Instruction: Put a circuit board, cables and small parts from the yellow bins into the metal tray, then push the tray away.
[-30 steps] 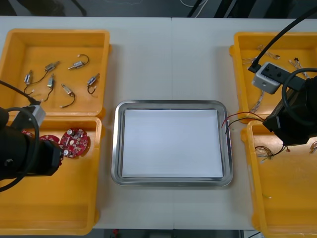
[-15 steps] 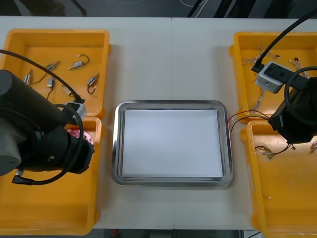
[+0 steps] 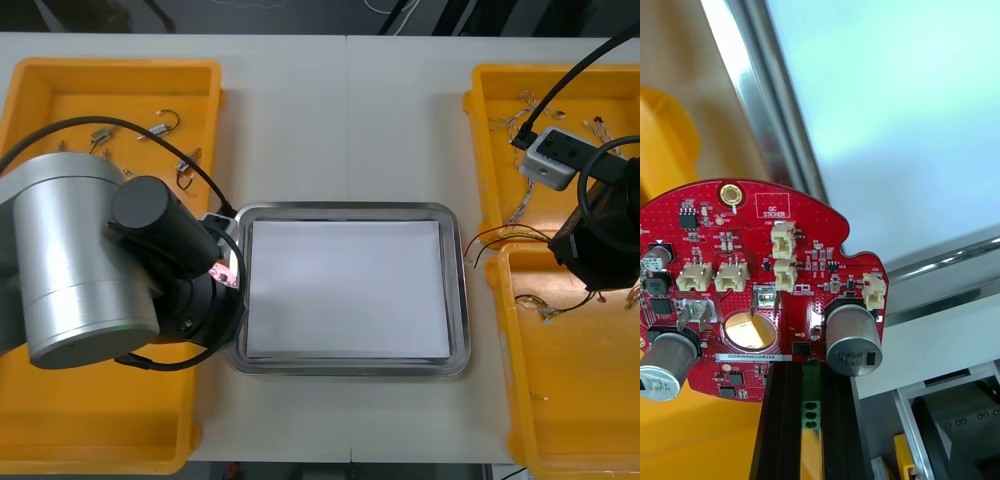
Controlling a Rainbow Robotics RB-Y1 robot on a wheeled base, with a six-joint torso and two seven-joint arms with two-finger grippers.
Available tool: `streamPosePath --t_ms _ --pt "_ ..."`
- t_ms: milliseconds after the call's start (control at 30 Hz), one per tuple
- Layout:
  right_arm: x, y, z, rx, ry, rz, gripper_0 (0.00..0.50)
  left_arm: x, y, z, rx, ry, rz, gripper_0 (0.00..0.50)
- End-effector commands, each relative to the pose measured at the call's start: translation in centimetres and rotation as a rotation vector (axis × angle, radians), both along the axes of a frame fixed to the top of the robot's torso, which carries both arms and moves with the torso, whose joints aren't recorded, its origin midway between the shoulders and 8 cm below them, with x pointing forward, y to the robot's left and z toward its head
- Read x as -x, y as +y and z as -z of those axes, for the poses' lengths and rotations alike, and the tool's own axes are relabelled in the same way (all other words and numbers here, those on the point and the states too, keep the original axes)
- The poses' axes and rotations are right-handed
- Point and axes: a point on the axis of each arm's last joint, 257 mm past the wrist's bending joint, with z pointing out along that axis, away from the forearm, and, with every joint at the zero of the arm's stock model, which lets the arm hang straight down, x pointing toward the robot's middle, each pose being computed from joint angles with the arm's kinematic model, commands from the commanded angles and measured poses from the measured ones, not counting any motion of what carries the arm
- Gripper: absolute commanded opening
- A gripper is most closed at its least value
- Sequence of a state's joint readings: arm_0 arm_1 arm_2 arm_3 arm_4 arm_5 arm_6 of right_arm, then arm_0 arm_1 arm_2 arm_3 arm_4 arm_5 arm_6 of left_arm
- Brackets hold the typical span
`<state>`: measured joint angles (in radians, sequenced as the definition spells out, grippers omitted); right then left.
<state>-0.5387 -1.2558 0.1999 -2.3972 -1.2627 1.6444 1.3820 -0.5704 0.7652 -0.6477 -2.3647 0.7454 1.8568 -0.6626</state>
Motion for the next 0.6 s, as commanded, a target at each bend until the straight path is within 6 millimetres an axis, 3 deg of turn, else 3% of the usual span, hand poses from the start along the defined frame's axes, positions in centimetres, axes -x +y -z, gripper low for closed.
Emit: streamPosePath --t_ms 33,400,600 --pt "-0.2 -0.9 -1.1 0.079 -0.039 -0.053 0.0 -1.2 -3.7 -0.6 0.061 -0.037 0.003 0.0" --pt "-0.1 -0.9 -1.1 0.079 -0.035 -0.056 0.0 -3.0 -6.9 1.0 0.084 -0.058 -0.018 0.0" --pt "-0.1 -0.7 -1.1 0.077 -0.035 -0.061 0.0 -3.3 -8.2 3.0 0.081 -0.054 -0.034 0.0"
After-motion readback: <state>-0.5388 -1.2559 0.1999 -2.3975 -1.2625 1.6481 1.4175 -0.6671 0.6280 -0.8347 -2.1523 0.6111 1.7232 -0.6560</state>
